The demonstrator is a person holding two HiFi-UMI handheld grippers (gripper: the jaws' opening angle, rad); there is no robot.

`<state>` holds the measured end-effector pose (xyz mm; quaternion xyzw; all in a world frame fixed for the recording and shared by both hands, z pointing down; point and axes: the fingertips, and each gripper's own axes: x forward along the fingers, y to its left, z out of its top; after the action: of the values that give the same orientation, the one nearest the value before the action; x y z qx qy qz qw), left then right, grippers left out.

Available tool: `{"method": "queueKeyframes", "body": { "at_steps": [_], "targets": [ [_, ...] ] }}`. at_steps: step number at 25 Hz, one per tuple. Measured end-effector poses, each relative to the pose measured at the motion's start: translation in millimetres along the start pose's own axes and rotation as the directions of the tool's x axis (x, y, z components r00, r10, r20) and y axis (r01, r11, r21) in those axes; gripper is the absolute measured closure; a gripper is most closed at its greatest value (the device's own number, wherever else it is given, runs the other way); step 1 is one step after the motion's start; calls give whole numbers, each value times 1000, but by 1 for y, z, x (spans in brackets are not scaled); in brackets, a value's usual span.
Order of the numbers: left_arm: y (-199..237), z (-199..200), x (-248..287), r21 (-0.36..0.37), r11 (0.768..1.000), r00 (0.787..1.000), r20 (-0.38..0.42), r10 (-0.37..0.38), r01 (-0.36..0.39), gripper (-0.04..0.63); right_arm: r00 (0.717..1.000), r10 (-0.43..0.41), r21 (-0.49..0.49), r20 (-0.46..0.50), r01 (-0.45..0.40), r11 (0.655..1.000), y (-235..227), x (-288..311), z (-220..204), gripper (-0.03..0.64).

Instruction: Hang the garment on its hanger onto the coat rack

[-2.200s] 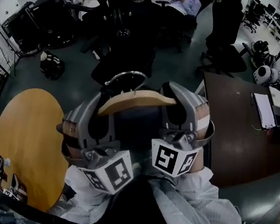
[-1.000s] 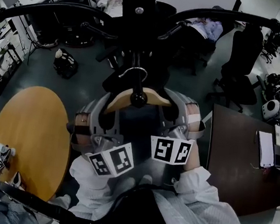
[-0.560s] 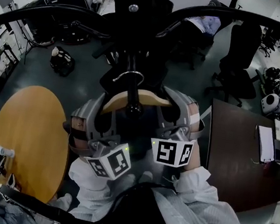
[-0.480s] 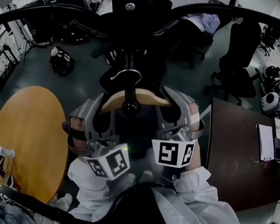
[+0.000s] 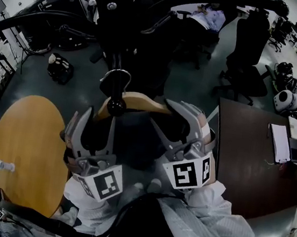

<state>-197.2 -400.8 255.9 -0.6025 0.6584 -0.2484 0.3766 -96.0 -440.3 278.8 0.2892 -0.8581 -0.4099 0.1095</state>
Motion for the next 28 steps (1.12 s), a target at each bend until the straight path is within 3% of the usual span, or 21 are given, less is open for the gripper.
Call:
{"method": "queueKeyframes", "body": {
  "at_steps": [4,7,11,14,17,20,22,25,28],
  "targets": [
    [6,0,-24,-32,999,1000,3,29,-29,403,999,-21,15,25,20,1000,-3,-23,10,442],
    [4,9,-34,-108,994,1000,24,15,-12,403,997,-21,156,75,9,988,-1,-40,18,442],
    [-18,34,-38,-269,962,995,98,-25,51,403,996,-41,352,78,11,936,8,-58,9,443],
    [-32,46,-37,-372,925,991,131,-32,80,403,997,-57,493,55,23,869,11,-68,-2,443],
    [-46,47,-32,-495,863,994,85,-70,104,405,994,-84,629,66,24,777,9,-77,-5,443],
    [-62,50,-29,-654,739,986,87,-142,164,405,994,-92,701,58,25,712,9,-82,-7,445],
    [-71,59,-27,-699,683,977,127,-172,212,405,994,-102,711,36,46,702,9,-85,-11,478],
    [-85,71,-22,-699,665,963,152,-222,263,431,990,-141,716,5,94,691,2,-93,-18,576],
    [-98,80,-16,-707,640,951,164,-263,300,545,987,-159,701,-35,138,699,-3,-101,-27,612]
  ]
}}
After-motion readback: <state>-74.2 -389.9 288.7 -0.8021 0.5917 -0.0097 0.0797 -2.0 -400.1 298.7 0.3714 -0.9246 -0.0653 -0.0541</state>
